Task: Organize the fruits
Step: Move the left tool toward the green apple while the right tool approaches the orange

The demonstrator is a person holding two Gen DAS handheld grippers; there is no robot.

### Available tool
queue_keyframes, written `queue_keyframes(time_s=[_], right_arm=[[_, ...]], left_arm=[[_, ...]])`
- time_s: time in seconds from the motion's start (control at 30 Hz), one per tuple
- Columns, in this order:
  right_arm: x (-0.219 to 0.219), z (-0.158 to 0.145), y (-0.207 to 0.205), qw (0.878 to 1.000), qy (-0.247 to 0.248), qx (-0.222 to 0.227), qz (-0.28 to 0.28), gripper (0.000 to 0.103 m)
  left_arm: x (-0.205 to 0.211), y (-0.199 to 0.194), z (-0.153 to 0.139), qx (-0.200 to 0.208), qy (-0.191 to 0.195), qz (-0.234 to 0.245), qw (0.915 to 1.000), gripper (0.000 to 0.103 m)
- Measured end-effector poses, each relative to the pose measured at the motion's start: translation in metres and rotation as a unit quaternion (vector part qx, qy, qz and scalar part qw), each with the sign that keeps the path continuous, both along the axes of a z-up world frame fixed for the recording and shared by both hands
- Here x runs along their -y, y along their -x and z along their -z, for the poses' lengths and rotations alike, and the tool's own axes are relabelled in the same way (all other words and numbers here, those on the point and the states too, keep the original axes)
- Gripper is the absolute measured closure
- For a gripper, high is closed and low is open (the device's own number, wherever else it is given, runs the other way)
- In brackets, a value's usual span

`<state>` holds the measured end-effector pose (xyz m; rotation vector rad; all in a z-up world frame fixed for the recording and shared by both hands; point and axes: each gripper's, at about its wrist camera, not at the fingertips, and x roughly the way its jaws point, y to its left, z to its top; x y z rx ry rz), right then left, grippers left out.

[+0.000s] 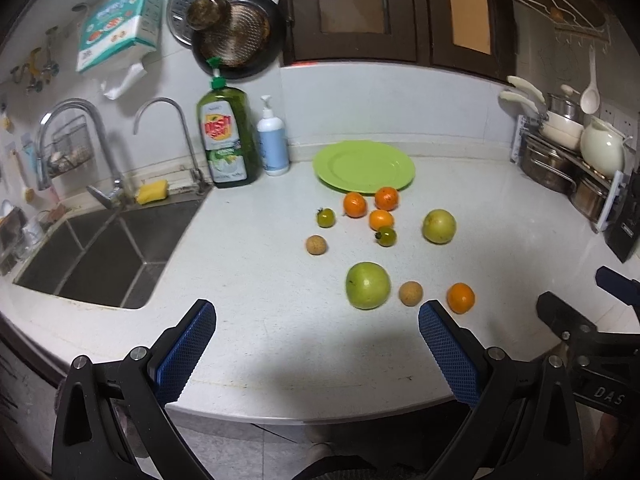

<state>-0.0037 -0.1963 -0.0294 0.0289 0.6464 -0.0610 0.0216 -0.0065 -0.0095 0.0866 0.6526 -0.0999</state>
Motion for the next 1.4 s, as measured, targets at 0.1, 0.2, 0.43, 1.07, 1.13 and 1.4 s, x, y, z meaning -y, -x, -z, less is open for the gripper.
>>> queue_keyframes(time_s=[0.1, 0.2, 0.43, 1.07, 1.13, 1.4], right_arm=[[-0.002, 0.004, -0.006, 1.0, -0.002, -0.009, 0.001, 0.001], [-0.003, 0.009, -0.014, 1.0, -0.007, -0.019, 0.002, 0.003], [-0.01, 0.025, -0.039, 0.998, -0.016, -0.054, 0.004, 0.012], [-0.024, 0.067, -0.09, 0.99, -0.044, -0.137, 0.004, 0.038], [-0.024, 0.068, -0.093, 0.989, -0.045, -0.141, 0.005, 0.04], [-0.022, 0.071, -0.101, 0.987, -0.044, -0.151, 0.017, 0.044]], left_arm=[[0.003, -0.007, 0.002, -0.001, -0.007, 0.011, 0.9999, 0.004], [0.006, -0.018, 0.007, -0.007, -0.014, 0.029, 0.9995, 0.01], [0.009, -0.048, 0.025, -0.036, -0.023, 0.064, 0.997, 0.02], [0.021, -0.104, 0.067, -0.074, -0.04, 0.171, 0.9817, 0.032], [0.021, -0.109, 0.07, -0.083, -0.032, 0.182, 0.9793, 0.034], [0.024, -0.122, 0.077, -0.098, -0.014, 0.209, 0.973, 0.037]])
